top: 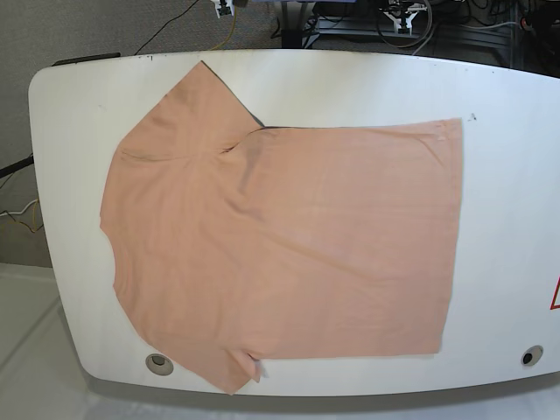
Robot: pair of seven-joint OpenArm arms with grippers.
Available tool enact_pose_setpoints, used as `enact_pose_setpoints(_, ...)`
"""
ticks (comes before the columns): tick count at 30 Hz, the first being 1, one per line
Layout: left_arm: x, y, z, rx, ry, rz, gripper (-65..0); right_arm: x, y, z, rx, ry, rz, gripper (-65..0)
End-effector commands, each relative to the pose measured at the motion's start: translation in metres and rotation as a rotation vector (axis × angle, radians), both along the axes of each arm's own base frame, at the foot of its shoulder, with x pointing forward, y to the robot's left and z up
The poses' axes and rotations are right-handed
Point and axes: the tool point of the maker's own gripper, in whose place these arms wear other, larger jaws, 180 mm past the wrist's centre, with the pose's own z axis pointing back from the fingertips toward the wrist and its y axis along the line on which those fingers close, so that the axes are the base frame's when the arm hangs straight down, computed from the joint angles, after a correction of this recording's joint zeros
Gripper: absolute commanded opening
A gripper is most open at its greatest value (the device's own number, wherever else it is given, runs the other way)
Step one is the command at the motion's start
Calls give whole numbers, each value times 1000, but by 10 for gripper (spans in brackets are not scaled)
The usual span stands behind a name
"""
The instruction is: Fold the T-shirt properly
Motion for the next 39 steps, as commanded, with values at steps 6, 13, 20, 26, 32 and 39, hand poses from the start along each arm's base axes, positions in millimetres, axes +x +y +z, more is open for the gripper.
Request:
enact_pose_setpoints(6, -3, -2, 0, -6, 5, 1, -650, -3, -1, 1, 5, -13, -11, -650)
enact_pose_setpoints(13, 0, -1, 0, -5, -4, -3, -650, -1, -2, 1, 3, -16, -15, -650)
enact_pose_setpoints(20, 1, 0, 0, -3, -11, -5, -650, 1, -4, 1, -1, -29, -21, -650)
enact_pose_setpoints(26, -2, 4, 1, 5, -13, -3, -650, -4, -4, 1, 0, -22, -22, -650)
enact_pose_setpoints(32, -2, 6, 1, 6, -18, -4, -650, -4, -5, 2, -3, -25, -25, -650)
enact_pose_setpoints(39, 2, 8, 1, 8, -30, -11, -650, -18, -6, 3, -3, -3, -25, -650)
